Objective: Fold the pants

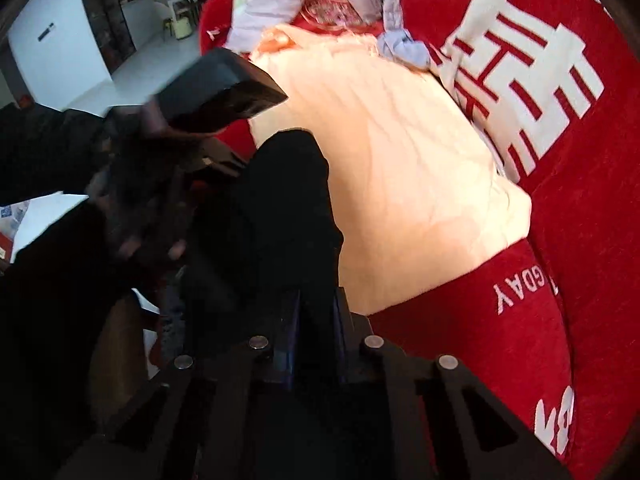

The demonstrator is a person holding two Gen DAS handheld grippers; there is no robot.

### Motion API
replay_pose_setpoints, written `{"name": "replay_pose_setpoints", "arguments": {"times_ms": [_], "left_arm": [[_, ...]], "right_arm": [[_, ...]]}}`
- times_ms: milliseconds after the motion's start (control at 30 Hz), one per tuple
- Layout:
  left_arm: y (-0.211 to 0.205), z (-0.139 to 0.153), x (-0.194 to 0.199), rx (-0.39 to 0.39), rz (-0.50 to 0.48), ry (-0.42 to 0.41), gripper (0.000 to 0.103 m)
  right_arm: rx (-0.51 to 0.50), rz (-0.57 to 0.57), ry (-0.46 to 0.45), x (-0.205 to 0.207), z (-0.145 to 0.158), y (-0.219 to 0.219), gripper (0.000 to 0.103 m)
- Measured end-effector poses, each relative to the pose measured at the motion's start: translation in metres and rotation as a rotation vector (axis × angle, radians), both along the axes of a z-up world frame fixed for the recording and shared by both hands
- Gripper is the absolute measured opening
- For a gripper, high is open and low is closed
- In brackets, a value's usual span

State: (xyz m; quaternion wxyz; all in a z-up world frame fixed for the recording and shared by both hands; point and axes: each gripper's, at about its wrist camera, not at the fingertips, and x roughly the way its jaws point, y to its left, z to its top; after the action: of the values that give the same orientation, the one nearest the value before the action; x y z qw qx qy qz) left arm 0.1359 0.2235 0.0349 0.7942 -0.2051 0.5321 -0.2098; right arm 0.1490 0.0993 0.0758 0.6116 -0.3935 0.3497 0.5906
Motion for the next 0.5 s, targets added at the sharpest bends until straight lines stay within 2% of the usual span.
{"name": "replay_pose_setpoints", "arguments": {"times_ms": [33, 100, 133, 167, 200, 233, 267, 300, 400, 500], "left_arm": [[-0.003, -0.003, 0.001, 0.04, -0.004, 0.023, 0.078], [0.0, -0.004, 0.001, 0.019, 0.018, 0.066, 0.055], [0.002, -0.002, 0.001, 0.007, 0.033, 0.076, 0.052], [0.003, 0.001, 0.001, 0.022, 0.05, 0.088, 0.048], [0.003, 0.004, 0.001, 0.035, 0.057, 0.095, 0.048], [0.001, 0.007, 0.002, 0.053, 0.063, 0.101, 0.047], [-0.002, 0.009, 0.002, 0.076, 0.069, 0.105, 0.047], [-0.004, 0.012, 0.002, 0.097, 0.075, 0.111, 0.047], [-0.013, 0.019, 0.0, 0.128, 0.091, 0.123, 0.045], [-0.009, 0.022, -0.003, 0.155, 0.109, 0.136, 0.042]], "right_arm": [[-0.007, -0.02, 0.011, 0.004, -0.003, 0.0, 0.017], [-0.022, -0.094, 0.03, 0.015, -0.004, -0.005, 0.023], [-0.024, -0.133, 0.043, 0.022, -0.002, -0.009, 0.026], [-0.012, -0.195, 0.078, 0.032, 0.001, -0.016, 0.034], [0.006, -0.24, 0.095, 0.038, 0.004, -0.023, 0.045], [0.027, -0.33, 0.098, 0.046, 0.007, -0.035, 0.054], [0.041, -0.406, 0.097, 0.052, 0.009, -0.046, 0.069], [0.062, -0.482, 0.11, 0.057, 0.01, -0.059, 0.073], [0.099, -0.672, 0.201, 0.06, 0.003, -0.096, 0.073], [0.094, -0.813, 0.215, 0.049, -0.016, -0.114, 0.075]]}}
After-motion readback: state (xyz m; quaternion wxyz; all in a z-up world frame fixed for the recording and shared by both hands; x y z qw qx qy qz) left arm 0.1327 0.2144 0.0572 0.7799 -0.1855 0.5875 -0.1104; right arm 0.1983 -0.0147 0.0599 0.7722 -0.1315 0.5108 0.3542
